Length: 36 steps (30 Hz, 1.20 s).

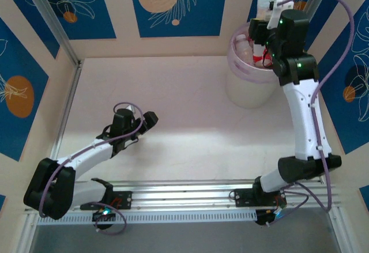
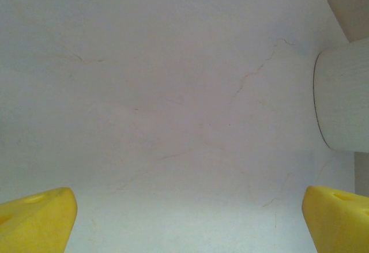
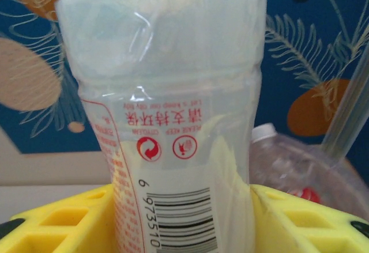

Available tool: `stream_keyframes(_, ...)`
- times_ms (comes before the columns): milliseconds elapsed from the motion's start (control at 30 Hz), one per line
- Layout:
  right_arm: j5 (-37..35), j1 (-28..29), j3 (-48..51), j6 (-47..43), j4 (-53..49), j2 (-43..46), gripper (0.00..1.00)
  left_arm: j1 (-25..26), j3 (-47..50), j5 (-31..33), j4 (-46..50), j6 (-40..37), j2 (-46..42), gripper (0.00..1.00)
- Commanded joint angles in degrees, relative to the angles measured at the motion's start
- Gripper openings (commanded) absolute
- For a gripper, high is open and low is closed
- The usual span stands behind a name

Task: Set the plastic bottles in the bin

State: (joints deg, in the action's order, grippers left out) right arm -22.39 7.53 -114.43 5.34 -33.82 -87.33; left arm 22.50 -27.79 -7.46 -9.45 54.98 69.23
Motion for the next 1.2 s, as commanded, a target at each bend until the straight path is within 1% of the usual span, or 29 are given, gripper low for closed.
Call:
stream_keyframes(0, 1.0, -2.9, -2.5, -4.5, 1.2, -6.2, 0.56, -0.8, -1.1, -1.2, -0.7, -0.1, 0.3, 1.0)
stream_keyframes(100, 2.5, -4.7, -5.7, -6.0, 1.3, -10.6, 0.56, -0.8, -1.3, -1.0, -0.2, -0.3, 0.3, 1.0)
stream_keyframes(167, 3.1, -5.0, -8.4, -7.2, -0.2, -13.7, 0.57, -0.8, -1.4, -0.9, -0.2, -0.3, 0.5, 1.0)
stream_keyframes(267, 3.9, -5.0, -9.1, -8.7, -0.2, -16.2, 0.57, -0.8, -1.6, -0.8, -0.1, -0.3, 0.6, 1.0)
stream_keyframes(500, 4.6, -5.3, -4.8, -8.4, -0.5, -18.8, 0.57, -0.8, -1.8, -0.9, 0.0, -0.4, 1.1, 1.0)
stream_keyframes(667, 5.0, -5.7, -1.3, -6.8, -0.2, -18.3, 0.58, -0.8, -2.4, -0.7, 0.6, -0.9, 1.3, 1.0)
stream_keyframes(700, 5.1, -5.8, -1.4, -6.5, -0.4, -18.4, 0.59, -0.8, -2.5, -0.8, 0.6, -0.9, 1.4, 1.0)
stream_keyframes(733, 5.2, -6.0, -1.6, -6.2, -0.8, -18.5, 0.63, -0.8, -2.4, -1.0, 0.3, -0.9, 1.7, 1.0)
stream_keyframes(833, 4.2, -6.1, -4.0, -6.0, -3.1, -19.4, 0.76, -0.8, -2.5, -1.5, -0.5, -0.7, 2.4, 1.0)
stream_keyframes(900, 3.8, -6.4, -5.8, -5.7, -4.5, -19.6, 0.82, -0.8, -2.5, -1.7, -0.7, -0.5, 2.7, 1.0)
stream_keyframes(1033, 3.2, -6.8, -9.1, -4.8, -5.8, -18.4, 0.86, -0.8, -2.6, -1.5, -0.7, -0.6, 2.5, 1.0)
stream_keyframes(1167, 2.4, -8.5, -11.4, -2.5, -6.8, -17.2, 0.86, -0.8, -2.6, -1.7, -0.9, -0.4, 2.7, 1.0)
